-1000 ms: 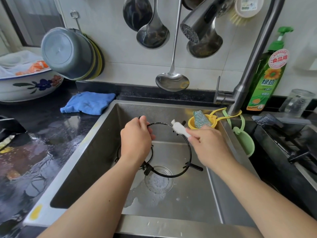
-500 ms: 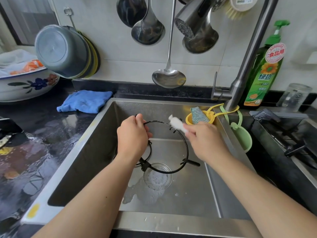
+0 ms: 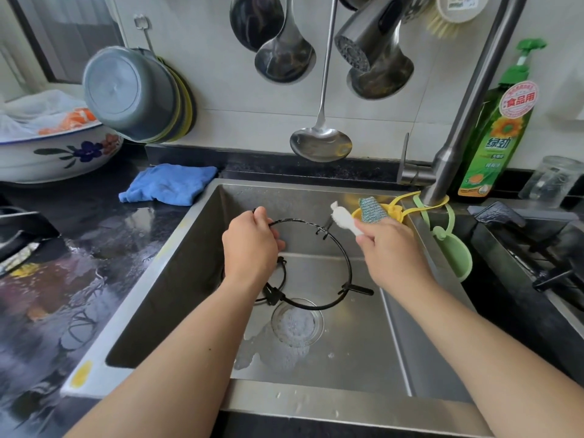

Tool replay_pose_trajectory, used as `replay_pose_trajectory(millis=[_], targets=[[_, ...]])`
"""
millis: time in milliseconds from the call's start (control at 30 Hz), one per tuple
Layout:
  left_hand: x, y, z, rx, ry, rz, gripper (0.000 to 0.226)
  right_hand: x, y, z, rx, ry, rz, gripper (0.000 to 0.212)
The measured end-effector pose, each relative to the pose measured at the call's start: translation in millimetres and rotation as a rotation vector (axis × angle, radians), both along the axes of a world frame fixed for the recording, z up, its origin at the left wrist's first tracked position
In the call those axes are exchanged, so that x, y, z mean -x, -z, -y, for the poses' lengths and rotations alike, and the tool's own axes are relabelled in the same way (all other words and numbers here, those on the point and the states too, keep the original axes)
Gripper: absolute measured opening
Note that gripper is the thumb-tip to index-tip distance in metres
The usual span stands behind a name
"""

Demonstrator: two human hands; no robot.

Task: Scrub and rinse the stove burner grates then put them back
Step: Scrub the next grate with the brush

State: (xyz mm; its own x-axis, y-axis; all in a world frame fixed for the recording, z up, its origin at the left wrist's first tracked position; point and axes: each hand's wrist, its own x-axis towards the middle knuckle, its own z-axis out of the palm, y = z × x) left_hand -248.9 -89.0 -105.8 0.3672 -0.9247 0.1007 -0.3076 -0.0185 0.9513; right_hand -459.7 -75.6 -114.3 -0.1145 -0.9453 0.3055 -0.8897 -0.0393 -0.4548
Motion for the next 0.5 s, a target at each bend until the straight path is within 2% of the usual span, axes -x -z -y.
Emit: replay_pose_trajectory(millis=[133,267,400,500], targets=[[-2,-1,1,-0.002,-0.009,0.012,0.039,-7,1,-4,-0.080,-0.125,-0.010,0.037],[-3,5,-3,0.003,-0.009,-0.003,0.038,-7,5,-10,-0.030,-0.026,0.048,0.039],[-5,15,-7,-0.012,-0.047,0.033,0.037,-10,20,-25,-0.171,-0.113,0.153,0.038],[-5,15,-11,-0.057,-0.079,0.054,0.037,-13,23,-23,-0.224,-0.085,0.243,0.035]])
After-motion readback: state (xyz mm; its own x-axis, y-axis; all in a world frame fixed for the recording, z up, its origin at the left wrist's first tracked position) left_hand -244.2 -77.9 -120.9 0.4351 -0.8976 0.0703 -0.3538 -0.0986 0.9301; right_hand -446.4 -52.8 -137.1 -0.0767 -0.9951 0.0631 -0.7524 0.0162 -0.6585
